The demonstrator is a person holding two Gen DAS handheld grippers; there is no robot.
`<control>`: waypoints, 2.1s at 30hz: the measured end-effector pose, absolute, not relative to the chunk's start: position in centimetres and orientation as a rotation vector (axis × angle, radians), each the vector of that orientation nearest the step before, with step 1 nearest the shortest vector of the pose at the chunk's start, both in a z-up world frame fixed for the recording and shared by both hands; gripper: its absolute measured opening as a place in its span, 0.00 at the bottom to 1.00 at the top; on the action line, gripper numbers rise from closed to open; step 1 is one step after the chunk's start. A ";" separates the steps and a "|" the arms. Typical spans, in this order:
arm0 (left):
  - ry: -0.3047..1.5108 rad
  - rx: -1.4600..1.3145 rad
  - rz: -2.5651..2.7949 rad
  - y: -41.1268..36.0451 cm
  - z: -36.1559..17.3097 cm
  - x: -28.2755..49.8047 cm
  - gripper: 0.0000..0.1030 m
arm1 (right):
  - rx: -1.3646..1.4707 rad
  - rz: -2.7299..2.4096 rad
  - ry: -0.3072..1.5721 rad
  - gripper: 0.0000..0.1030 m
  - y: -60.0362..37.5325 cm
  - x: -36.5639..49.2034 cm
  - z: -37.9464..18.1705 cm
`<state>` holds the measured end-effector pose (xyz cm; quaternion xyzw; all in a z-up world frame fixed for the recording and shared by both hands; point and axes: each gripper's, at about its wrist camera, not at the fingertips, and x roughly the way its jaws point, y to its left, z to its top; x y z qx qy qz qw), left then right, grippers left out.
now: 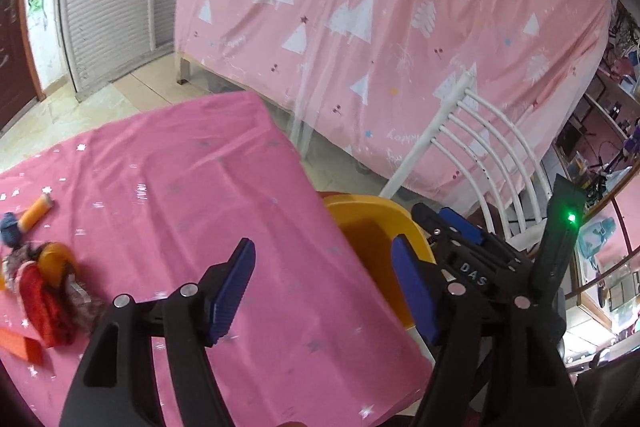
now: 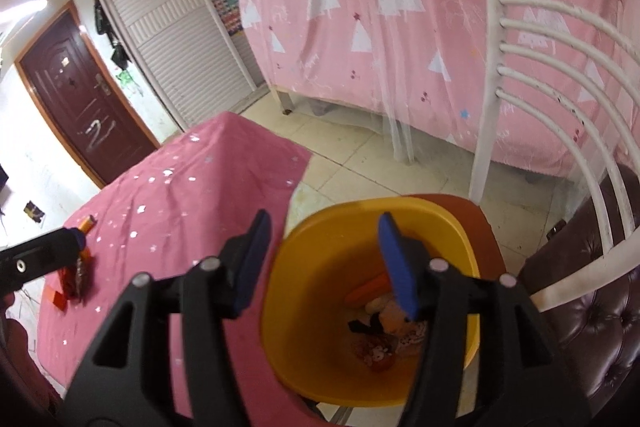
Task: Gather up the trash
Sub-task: 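Carry the orange box and sock bundle over the yellow bin and open both tools, then move both open tools back over the remaining items on the table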
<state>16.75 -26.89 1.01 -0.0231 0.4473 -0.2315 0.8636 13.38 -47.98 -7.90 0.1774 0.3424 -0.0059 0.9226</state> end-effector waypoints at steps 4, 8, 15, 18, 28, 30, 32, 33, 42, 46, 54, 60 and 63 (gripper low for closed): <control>0.893 -0.045 -0.441 -24.0 2.2 15.9 0.63 | 0.328 0.030 0.687 0.52 -45.5 13.2 -6.7; 0.855 -0.066 -0.399 -20.8 3.4 15.1 0.63 | 0.285 0.093 0.685 0.53 -41.9 13.6 -5.8; 0.829 -0.107 -0.324 -15.3 3.7 14.9 0.66 | 0.219 0.171 0.682 0.60 -36.8 14.5 -4.5; 0.836 -0.130 -0.296 -13.0 3.2 14.9 0.66 | 0.193 0.196 0.689 0.60 -34.8 14.7 -4.3; 0.835 -0.164 -0.209 -5.6 1.8 14.6 0.66 | 0.113 0.272 0.722 0.60 -28.9 15.1 -4.2; 0.842 -0.172 -0.184 -4.1 1.2 14.6 0.67 | 0.101 0.287 0.731 0.60 -27.8 15.2 -4.4; 0.851 -0.174 -0.154 -2.6 0.5 14.6 0.68 | 0.093 0.307 0.738 0.61 -26.7 15.2 -4.6; 0.853 -0.174 -0.144 -2.0 0.2 14.5 0.68 | 0.090 0.319 0.740 0.61 -26.1 15.2 -4.6; 0.891 -0.116 -0.128 1.7 -2.9 13.7 0.77 | 0.013 0.401 0.749 0.61 -21.0 14.9 -4.8; 0.896 -0.066 -0.153 1.6 -4.0 13.5 0.83 | -0.019 0.427 0.746 0.61 -19.2 14.7 -4.5; 0.869 0.020 -0.154 1.2 -4.7 13.5 0.90 | -0.066 0.443 0.746 0.70 -17.1 14.5 -4.3; 0.919 -0.030 -0.127 2.4 -5.9 14.6 0.84 | -0.100 0.466 0.758 0.70 -15.4 14.5 -4.6; 0.926 -0.052 -0.120 3.1 -6.1 14.6 0.83 | -0.124 0.479 0.763 0.70 -14.2 14.7 -4.9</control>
